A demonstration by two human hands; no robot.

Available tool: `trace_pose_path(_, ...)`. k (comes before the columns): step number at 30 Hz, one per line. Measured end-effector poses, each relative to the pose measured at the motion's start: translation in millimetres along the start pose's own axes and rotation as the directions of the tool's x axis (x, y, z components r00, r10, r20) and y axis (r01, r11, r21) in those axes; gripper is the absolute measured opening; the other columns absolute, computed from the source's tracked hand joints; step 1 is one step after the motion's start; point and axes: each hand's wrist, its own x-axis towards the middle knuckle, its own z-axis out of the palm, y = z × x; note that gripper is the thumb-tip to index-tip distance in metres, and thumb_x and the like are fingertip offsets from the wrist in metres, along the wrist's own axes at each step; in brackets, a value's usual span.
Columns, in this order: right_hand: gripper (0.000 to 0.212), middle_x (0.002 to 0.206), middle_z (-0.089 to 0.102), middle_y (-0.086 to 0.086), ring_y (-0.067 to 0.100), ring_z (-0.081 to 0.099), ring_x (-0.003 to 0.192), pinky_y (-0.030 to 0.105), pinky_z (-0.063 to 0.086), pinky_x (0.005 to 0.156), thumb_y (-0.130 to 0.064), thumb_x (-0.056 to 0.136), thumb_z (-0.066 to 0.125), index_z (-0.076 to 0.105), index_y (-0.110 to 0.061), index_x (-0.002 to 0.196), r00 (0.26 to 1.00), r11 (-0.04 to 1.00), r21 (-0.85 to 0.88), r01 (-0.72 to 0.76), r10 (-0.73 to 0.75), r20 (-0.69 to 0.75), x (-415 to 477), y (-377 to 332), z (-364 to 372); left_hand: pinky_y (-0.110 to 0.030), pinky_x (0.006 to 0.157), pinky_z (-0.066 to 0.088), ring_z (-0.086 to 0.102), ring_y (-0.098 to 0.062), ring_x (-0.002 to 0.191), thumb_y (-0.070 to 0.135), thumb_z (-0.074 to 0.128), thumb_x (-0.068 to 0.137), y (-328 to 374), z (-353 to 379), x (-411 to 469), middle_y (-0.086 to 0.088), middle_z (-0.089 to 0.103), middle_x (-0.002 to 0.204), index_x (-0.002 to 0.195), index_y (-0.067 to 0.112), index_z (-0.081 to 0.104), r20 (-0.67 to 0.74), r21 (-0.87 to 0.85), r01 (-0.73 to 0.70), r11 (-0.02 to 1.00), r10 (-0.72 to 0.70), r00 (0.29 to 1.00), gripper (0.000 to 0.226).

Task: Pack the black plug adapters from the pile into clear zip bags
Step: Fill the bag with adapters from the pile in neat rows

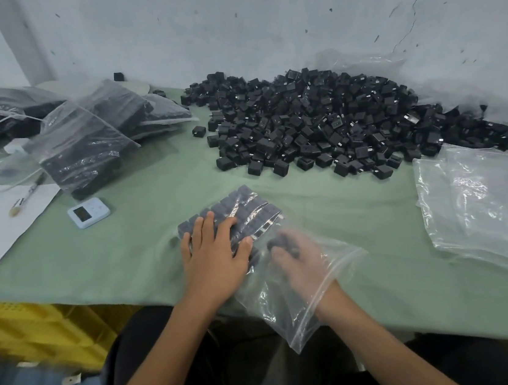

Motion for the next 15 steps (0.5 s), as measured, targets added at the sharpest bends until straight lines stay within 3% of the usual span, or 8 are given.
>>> trace_pose_path(4,0.018,0.101,0.065,-0.023,-0.006,0.063,0.095,0.007,0.047,0.079,-0.018,0.088,0.068,0.065,-0.030,0.101,0.992,0.987,-0.109,0.119,-0.124,-0.031,0,9,4,-0.042,0.121,-0.009,-0.002,-0.015,0.153,0.060,0.038,0.097,0,0,0,0.001,0.012,0.166,0.143,0.042,0.034,0.003,-0.007,-0.006,1.000,0.006,1.000,0.050)
trace_pose_path(9,0.020,0.102,0.068,-0.020,-0.007,0.061,0.097,0.007,0.046,0.083,-0.024,0.090,0.066,0.066,-0.031,0.109,0.987,0.969,-0.186,0.161,-0.160,0.019,4,17,6,-0.042,0.121,-0.009,-0.002,-0.015,0.153,0.060,0.037,0.097,-1,1,0,0.000,0.012,0.166,0.143,0.042,0.033,-0.002,0.000,-0.010,1.000,0.010,1.000,0.050)
trace_pose_path(11,0.023,0.109,0.068,-0.013,-0.006,0.059,0.099,0.008,0.043,0.089,-0.017,0.093,0.063,0.069,-0.025,0.114,0.981,0.958,-0.211,0.192,-0.187,0.044,6,19,7,-0.041,0.121,-0.008,-0.001,-0.015,0.153,0.060,0.037,0.097,-1,1,0,0.000,0.012,0.166,0.143,0.042,0.033,-0.006,0.000,-0.010,1.000,0.010,1.000,0.050)
trace_pose_path(15,0.024,0.103,0.065,-0.016,0.000,0.058,0.097,0.012,0.044,0.086,-0.017,0.089,0.066,0.068,-0.032,0.107,0.972,0.912,-0.353,0.208,-0.232,-0.026,7,19,8,-0.042,0.121,-0.008,-0.001,-0.016,0.153,0.058,0.038,0.097,0,1,0,0.000,0.013,0.166,0.144,0.041,0.034,-0.009,0.003,-0.010,1.000,0.010,1.000,0.050)
